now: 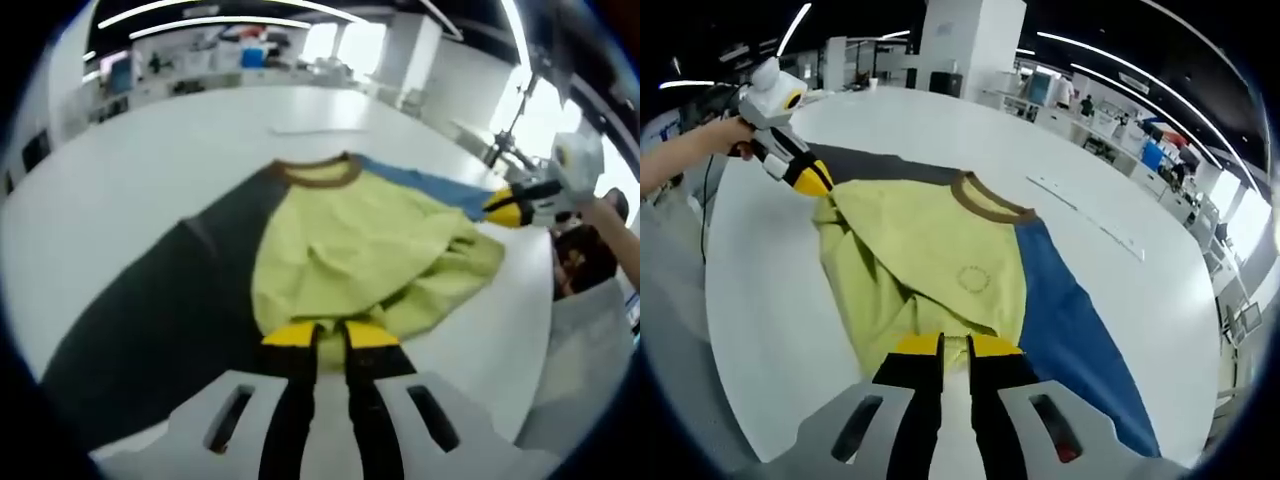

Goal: Fold the garment on the visible template until the final outline fits inside the template.

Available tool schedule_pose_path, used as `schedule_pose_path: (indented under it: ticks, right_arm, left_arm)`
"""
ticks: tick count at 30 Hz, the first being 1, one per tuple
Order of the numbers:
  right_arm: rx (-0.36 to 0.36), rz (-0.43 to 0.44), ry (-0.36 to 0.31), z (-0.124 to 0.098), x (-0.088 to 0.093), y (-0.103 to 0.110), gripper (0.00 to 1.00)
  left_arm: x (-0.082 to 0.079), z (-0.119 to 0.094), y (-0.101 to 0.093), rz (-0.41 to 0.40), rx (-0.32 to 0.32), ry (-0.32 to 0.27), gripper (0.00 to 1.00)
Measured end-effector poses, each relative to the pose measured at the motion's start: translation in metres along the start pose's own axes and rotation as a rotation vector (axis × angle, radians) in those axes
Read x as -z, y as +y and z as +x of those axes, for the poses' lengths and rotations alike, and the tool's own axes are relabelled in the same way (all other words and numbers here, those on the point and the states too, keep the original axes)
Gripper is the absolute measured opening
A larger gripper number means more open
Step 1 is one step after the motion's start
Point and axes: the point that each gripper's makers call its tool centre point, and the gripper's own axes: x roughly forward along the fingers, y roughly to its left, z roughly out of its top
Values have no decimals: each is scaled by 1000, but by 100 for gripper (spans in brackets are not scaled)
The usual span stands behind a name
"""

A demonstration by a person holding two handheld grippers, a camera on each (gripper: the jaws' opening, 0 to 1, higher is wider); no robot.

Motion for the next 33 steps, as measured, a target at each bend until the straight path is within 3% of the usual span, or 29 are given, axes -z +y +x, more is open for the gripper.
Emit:
schedule_pose_path:
  ticks: [16,33]
  right_arm:
    - [-31,-16,29,14,12,15,11]
    - [-51,20,17,26,7,18,4]
  left_arm:
    - [6,6,3,-19,-6,17,2]
    - [6,9,4,-32,-15,7,0]
